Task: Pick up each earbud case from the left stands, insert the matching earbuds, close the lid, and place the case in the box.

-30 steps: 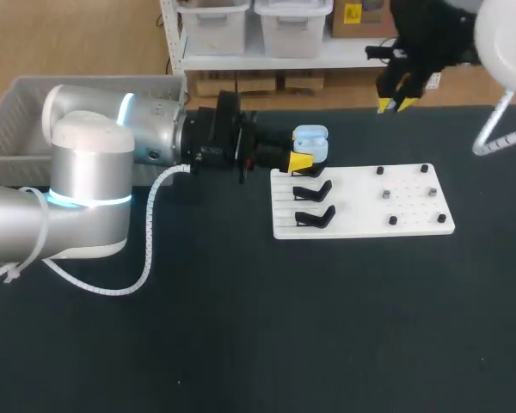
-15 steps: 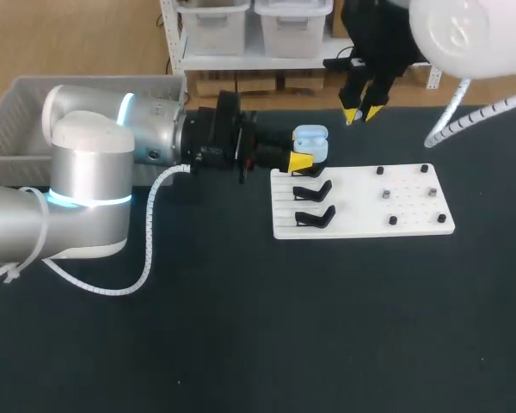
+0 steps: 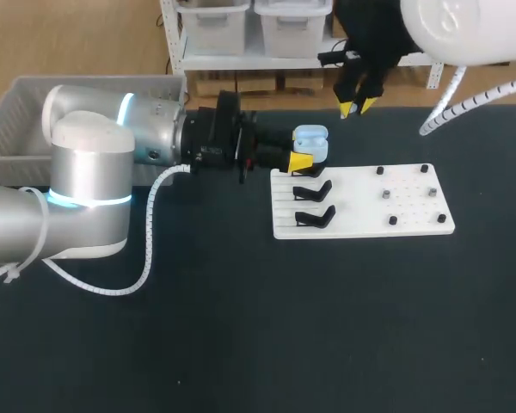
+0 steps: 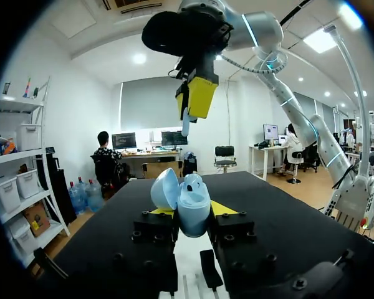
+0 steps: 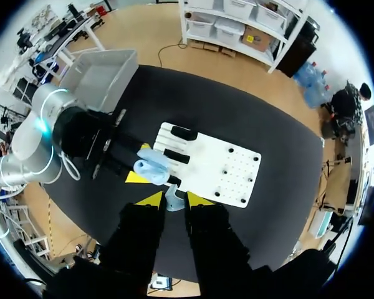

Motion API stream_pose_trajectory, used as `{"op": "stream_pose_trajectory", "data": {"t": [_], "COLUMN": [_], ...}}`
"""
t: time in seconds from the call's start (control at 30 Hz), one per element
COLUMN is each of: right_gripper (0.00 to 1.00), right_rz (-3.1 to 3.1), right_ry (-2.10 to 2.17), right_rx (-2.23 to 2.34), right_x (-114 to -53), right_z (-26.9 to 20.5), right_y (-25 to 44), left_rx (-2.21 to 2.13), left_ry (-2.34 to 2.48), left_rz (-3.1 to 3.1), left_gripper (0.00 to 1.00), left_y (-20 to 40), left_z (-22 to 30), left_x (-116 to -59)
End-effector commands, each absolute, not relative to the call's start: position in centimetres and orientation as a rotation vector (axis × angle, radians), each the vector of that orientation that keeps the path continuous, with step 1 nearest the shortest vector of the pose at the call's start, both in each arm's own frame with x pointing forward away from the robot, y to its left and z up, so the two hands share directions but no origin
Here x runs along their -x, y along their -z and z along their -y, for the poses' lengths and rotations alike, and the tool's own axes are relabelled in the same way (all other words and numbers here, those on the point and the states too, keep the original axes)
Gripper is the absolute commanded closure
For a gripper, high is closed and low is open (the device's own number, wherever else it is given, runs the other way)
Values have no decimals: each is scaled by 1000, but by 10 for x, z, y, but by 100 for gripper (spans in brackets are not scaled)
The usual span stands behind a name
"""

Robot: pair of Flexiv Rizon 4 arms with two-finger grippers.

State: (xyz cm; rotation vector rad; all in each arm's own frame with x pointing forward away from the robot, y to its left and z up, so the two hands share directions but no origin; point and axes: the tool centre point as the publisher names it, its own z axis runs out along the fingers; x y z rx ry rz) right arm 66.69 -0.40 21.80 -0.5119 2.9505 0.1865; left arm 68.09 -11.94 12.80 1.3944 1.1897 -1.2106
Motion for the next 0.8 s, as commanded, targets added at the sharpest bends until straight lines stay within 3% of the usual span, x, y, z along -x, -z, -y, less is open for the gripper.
{"op": "stream_pose_trajectory", "data": {"t": [0.03,0.8], "right_gripper": [100,100], "right_rz": [-2944,-2991], "right_ry": [-139,-68], "right_rx": [551,619], "right_x": [-661,-660], "right_z": [-12,-49], "right_y": [-219,-193], "left_rx": [-1390,-1390], "left_ry": [1206,1206], "left_rz": [-1187,-1187], "left_gripper": [100,100], "left_y": [-127,-127], "left_z": [119,119], "left_x": [-680,-680]}}
